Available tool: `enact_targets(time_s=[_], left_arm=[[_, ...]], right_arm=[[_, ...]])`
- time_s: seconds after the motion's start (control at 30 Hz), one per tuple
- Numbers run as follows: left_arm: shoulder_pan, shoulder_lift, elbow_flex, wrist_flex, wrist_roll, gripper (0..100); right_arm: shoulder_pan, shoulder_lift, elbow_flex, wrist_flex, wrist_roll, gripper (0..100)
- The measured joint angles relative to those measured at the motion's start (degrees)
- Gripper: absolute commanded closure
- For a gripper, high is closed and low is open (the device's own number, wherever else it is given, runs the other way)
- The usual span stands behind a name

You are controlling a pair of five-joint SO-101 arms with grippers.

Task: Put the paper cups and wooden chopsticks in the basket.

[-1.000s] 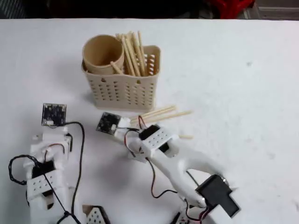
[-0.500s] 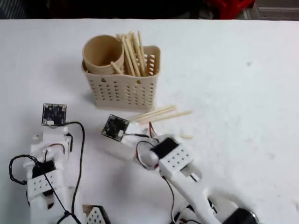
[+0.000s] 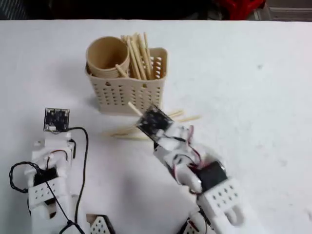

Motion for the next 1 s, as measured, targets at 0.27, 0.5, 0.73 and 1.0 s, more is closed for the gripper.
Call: enact_targets(time_s=[0.27, 0.5, 0.73, 1.0], left_arm=[[0.0, 0.0, 0.0, 0.0, 0.0, 80], [0.0, 0.0, 0.0, 0.0, 0.0, 80], [0.0, 0.0, 0.0, 0.0, 0.0, 80], [0.0, 0.0, 0.0, 0.0, 0.0, 80]], right_arm=[[0.6, -9.3, -17.1, 3.7, -6.2, 98.2], [0.6, 0.7, -28.7, -9.7, -7.7, 98.1], [0.6, 15.9, -29.0, -35.2, -7.7, 98.1], [0.6, 26.3, -29.0, -45.8, -7.9, 98.1]])
